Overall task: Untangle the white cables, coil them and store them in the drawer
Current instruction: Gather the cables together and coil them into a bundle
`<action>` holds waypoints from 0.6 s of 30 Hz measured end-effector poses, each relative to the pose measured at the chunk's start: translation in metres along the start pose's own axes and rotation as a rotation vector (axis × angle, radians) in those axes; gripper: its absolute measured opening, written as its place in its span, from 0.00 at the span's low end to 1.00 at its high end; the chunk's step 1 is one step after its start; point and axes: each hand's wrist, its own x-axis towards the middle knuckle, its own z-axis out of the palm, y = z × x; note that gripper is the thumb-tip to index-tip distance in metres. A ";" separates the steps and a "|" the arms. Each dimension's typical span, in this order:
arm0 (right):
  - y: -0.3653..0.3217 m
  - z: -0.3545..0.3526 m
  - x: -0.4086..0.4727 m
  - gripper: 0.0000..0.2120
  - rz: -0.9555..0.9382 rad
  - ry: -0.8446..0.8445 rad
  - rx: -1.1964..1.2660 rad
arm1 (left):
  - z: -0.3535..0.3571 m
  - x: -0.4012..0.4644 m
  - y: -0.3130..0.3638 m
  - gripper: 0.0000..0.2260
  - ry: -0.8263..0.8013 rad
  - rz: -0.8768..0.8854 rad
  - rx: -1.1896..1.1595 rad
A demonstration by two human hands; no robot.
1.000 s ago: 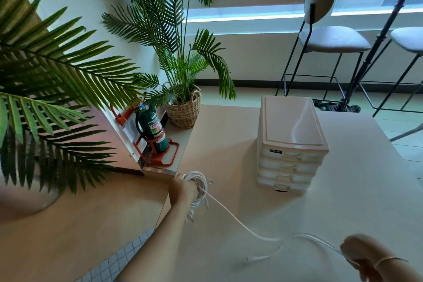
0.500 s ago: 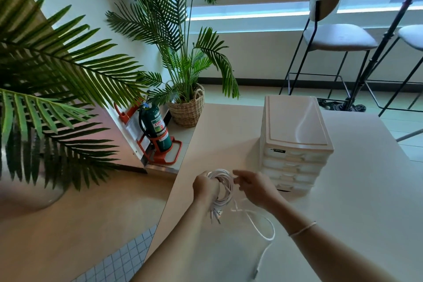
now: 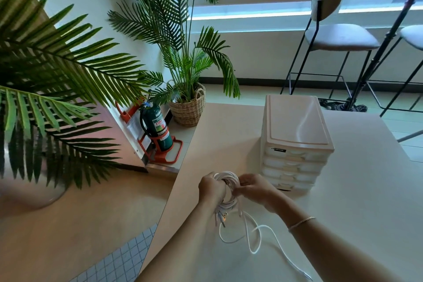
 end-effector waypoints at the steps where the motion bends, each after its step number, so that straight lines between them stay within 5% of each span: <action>1: 0.001 0.000 0.001 0.06 0.001 -0.004 0.021 | 0.000 0.000 0.001 0.13 -0.001 0.001 0.008; 11: 0.000 0.002 -0.008 0.10 0.049 -0.116 0.403 | 0.000 -0.003 0.007 0.11 0.006 -0.001 0.031; 18: 0.001 0.000 -0.009 0.11 0.006 -0.115 0.155 | 0.001 -0.001 0.007 0.17 0.077 -0.032 0.048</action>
